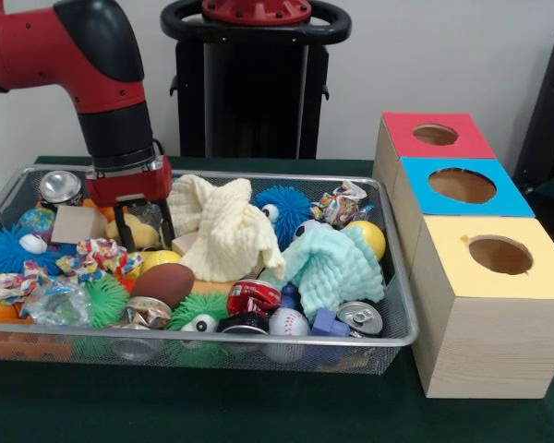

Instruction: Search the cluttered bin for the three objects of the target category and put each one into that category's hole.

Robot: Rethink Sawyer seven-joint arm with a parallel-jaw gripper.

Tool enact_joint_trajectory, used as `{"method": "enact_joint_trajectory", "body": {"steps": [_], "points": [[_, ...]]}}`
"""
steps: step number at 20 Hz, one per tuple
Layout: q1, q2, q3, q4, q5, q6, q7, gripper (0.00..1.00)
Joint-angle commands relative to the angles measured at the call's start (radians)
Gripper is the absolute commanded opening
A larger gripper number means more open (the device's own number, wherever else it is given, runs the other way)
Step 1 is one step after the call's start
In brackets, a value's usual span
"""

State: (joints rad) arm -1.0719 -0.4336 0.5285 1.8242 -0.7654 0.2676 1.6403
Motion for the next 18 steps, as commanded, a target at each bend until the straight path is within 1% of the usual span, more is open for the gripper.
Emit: {"method": "enact_joint_trajectory", "body": {"steps": [1, 2, 4, 7, 11, 15, 18], "points": [[-0.007, 0.147, -0.094, -0.106, -0.109, -0.001, -0.031, 1.00], [-0.009, 0.142, -0.090, -0.101, -0.094, 0.024, -0.038, 1.00], [-0.009, 0.119, -0.089, -0.079, -0.087, 0.034, -0.037, 1.00], [-0.021, 0.109, -0.091, -0.052, -0.084, 0.053, -0.048, 1.00], [-0.047, 0.125, -0.099, -0.043, -0.100, 0.044, -0.059, 1.00], [-0.057, 0.107, -0.113, -0.016, -0.106, 0.031, -0.045, 1.00], [-0.076, 0.103, -0.107, -0.013, -0.108, 0.047, -0.068, 1.00]]}}
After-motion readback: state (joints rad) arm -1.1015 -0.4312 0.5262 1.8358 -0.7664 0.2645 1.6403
